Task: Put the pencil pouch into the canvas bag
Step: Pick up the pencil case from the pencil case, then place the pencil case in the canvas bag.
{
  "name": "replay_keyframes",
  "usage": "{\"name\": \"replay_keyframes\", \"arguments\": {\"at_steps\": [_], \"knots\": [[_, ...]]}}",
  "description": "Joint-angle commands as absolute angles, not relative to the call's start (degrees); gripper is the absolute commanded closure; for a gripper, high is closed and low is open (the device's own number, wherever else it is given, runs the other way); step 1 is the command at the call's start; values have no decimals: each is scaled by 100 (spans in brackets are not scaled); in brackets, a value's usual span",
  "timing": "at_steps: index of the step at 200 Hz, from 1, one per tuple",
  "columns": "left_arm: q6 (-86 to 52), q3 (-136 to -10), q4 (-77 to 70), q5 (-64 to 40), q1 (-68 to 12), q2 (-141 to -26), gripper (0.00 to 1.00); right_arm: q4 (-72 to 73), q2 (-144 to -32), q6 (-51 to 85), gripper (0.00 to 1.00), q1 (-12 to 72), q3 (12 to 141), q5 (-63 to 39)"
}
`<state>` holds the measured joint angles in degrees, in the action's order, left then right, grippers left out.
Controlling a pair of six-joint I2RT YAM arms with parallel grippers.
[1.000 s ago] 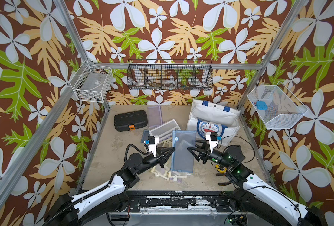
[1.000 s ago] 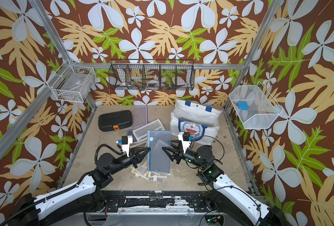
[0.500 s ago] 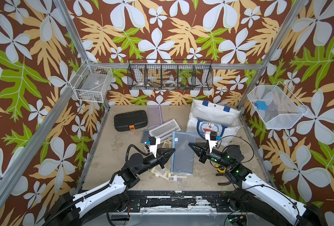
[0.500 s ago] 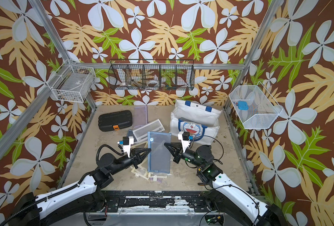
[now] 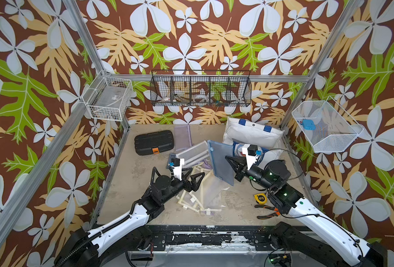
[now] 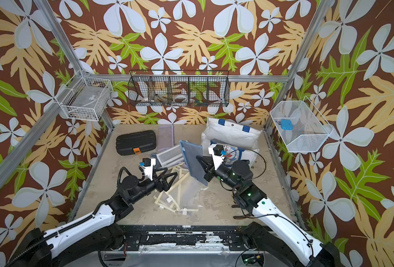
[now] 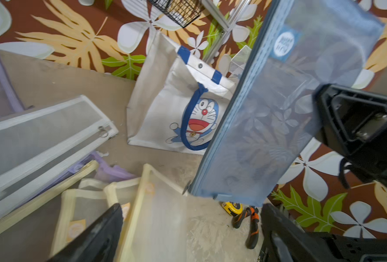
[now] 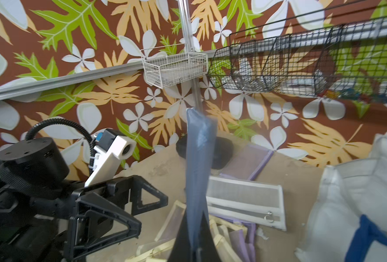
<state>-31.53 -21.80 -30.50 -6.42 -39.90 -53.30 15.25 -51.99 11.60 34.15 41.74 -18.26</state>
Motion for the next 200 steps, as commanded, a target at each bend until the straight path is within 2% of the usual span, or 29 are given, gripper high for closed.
{"name": "replay_keyframes", "arguments": {"at_steps": [1,37,56,115,148,200], "knots": [[-3219,-2280,-2517,-464,-3972,-5403,4,748,-5375,501,100,3415,4559,-1290],[-3298,-2093,-2498,-408,-3970,-5431,4,408,-5561,-502,100,3419,5313,-509],[-3441,-1942,-2715,-473,-3965,-5405,3,184,-5881,-1251,100,3419,5953,207],[-3441,-1920,-2821,-738,-3966,-5361,0,-353,-6850,-3124,100,3410,7549,1517],[-3384,-1890,-2814,-778,-3966,-5364,0,-588,-7475,-4117,100,3139,7878,2453],[-3202,-2150,-2698,-855,-3962,-5527,1,-461,-8110,-5055,100,2499,7689,2684]]}}
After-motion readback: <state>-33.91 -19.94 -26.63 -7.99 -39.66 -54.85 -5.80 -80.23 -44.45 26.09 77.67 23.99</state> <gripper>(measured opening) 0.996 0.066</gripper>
